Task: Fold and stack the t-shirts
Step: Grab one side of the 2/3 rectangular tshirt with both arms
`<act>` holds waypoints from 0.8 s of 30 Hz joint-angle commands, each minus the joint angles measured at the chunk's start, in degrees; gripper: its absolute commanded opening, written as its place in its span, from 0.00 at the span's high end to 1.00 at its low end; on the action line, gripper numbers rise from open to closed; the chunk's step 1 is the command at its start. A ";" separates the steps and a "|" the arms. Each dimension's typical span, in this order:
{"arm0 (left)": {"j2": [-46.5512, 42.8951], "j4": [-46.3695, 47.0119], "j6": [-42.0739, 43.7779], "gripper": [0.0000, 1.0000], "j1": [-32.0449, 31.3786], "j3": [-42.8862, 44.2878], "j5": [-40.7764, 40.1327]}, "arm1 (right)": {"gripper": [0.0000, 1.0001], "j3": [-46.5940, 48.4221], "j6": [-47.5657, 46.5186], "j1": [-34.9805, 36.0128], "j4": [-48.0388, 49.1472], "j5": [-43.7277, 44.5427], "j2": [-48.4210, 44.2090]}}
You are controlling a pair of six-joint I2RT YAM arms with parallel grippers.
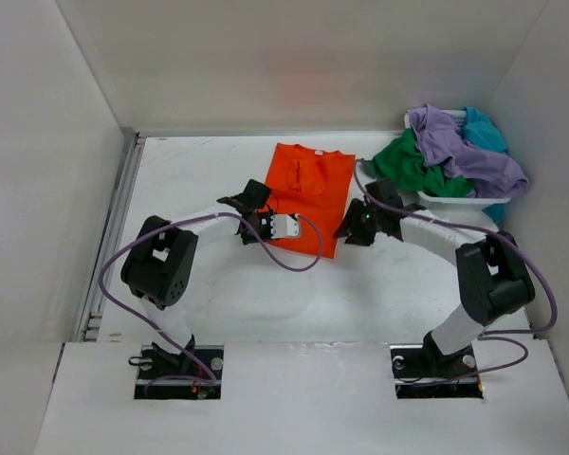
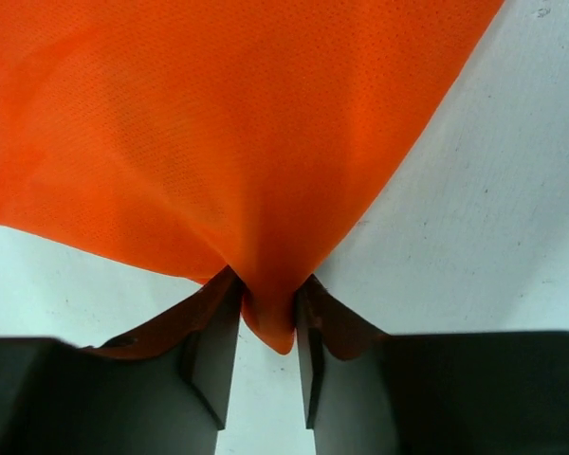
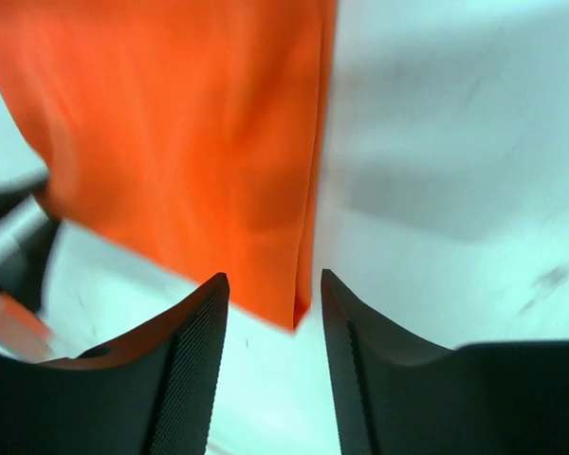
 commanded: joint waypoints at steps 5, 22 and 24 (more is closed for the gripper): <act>1.00 0.43 -0.75 0.86 0.63 -1.87 0.86 | 0.50 -9.92 10.17 7.60 9.51 -0.26 -0.18; -5.32 -1.32 -2.77 0.99 -0.77 -5.30 0.59 | 0.99 -12.99 14.67 8.04 14.36 -3.24 0.37; -7.52 -4.30 -2.77 0.99 -1.65 -6.00 0.33 | 0.99 -13.96 14.14 8.04 13.66 -4.91 -1.48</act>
